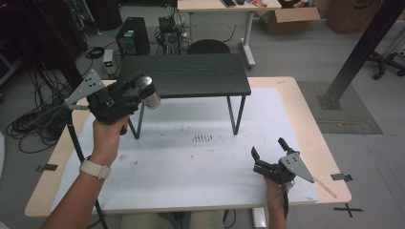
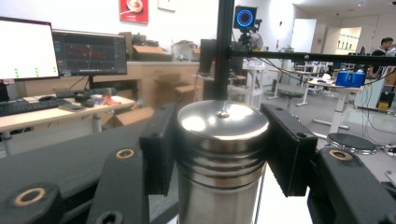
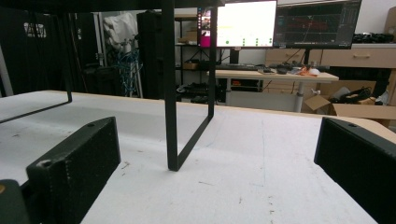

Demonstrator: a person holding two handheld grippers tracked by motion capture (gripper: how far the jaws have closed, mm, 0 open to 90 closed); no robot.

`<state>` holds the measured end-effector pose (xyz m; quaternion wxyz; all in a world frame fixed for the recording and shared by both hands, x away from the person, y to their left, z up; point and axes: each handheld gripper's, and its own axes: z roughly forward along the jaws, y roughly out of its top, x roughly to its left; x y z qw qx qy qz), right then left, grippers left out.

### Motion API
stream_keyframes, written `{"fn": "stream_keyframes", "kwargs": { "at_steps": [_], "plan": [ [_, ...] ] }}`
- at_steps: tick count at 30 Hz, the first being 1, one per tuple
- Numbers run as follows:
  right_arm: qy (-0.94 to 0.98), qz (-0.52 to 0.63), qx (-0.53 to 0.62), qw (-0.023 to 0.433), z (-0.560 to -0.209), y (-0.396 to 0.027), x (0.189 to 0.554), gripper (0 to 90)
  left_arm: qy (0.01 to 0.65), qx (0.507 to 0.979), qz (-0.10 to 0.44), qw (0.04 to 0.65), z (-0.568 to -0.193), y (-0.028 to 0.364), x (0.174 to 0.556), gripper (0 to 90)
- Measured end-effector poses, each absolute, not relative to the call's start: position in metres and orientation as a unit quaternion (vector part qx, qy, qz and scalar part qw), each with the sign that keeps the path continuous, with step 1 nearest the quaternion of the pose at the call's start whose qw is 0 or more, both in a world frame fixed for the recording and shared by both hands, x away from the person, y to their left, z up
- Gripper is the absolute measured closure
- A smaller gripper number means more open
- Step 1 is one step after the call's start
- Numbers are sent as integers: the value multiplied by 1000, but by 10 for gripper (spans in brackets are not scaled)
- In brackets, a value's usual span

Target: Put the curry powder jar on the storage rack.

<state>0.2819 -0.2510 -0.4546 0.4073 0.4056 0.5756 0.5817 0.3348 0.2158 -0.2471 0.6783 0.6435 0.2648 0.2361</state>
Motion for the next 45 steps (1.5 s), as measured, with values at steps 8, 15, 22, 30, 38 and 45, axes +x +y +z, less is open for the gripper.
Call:
{"fn": "stream_keyframes", "kwargs": {
  "at_steps": [8, 15, 22, 30, 38, 45],
  "plan": [
    [575, 582, 406, 407, -455, -251, 282, 0, 257, 647, 239, 677, -237, 207, 346, 492],
    [575, 582, 405, 407, -455, -251, 282, 0, 257, 645, 238, 679, -227, 200, 360, 492],
    [575, 582, 405, 407, -455, -251, 282, 0, 258, 649, 236, 676, -221, 191, 378, 492],
    [575, 582, 405, 407, -455, -251, 282, 0, 265, 650, 236, 672, -215, 185, 396, 492],
    [576, 582, 406, 407, -455, -251, 282, 0, 281, 655, 234, 661, -216, 177, 416, 492],
    [576, 582, 405, 407, -455, -251, 282, 0, 291, 664, 236, 647, -221, 168, 431, 492]
  ]
}}
